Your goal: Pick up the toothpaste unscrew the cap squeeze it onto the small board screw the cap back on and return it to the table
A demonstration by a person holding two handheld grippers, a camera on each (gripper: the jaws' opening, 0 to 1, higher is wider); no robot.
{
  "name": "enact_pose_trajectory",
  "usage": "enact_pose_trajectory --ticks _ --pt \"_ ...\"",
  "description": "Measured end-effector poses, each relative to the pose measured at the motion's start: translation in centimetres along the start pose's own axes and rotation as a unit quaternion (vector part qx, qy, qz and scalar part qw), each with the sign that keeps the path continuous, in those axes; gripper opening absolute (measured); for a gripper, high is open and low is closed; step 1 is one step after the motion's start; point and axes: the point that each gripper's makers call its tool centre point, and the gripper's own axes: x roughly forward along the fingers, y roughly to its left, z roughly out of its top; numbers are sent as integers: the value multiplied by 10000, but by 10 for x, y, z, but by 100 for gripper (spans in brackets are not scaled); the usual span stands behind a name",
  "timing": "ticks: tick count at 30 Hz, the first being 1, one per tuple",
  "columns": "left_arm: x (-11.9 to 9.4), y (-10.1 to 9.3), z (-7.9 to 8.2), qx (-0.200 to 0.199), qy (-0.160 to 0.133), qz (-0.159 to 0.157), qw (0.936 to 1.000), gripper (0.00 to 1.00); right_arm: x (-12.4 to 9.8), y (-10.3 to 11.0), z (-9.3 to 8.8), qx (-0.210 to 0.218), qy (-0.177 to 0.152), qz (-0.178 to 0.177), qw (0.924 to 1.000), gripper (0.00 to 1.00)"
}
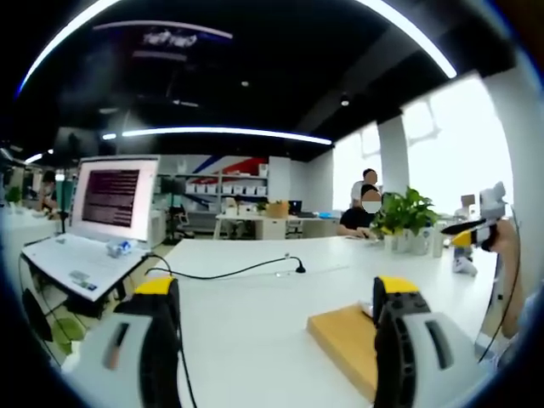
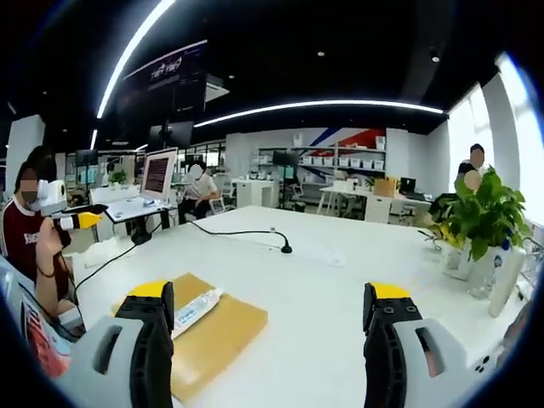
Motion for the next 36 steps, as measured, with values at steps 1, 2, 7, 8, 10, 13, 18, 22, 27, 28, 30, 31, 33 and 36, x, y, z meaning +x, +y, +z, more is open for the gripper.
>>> enact_pose_trajectory --ticks 1,2,7,8,10,13,18,22,27,28,30,31,33,36 --pt "0 0 0 -3 1 -1 10000 100 2 1 -1 0 38 25 10000 96" --pt "1 1 0 -14 13 -8 10000 100 5 3 -2 5 83 59 9999 96" --pt "0 4 -1 -77 19 27 10000 100 17 11 -12 -31 314 239 9992 95" --pt "0 4 -1 -73 24 32 10000 100 20 13 -14 -34 360 272 9990 95" --pt "0 3 -2 -66 24 28 10000 100 26 17 -20 -49 490 361 9981 95" --pt "0 2 -2 -59 32 6 10000 100 34 24 -29 -75 657 489 9966 95" --pt "1 0 -3 -47 48 -8 10000 100 48 35 -38 -77 789 734 9941 95" --pt "2 -3 -5 -33 76 -40 10000 100 56 44 -44 -124 813 929 9923 95" --pt "3 -6 -7 -19 119 -80 9999 100 66 50 -51 57 871 1095 9902 94" --pt "3 -7 -8 -17 123 -82 9999 100 68 50 -53 51 903 1085 9900 94" --pt "3 -10 -9 -1 154 -122 9998 100 72 49 -59 50 984 1086 9892 94" --pt "4 -12 -10 9 169 -144 9998 100 74 49 -62 64 1038 1103 9884 94" --pt "5 -14 -12 33 205 -182 9996 100 79 50 -67 24 1087 1140 9875 94" --pt "6 -16 -14 48 261 -224 9994 100 84 50 -73 -12 1168 1168 9863 94"
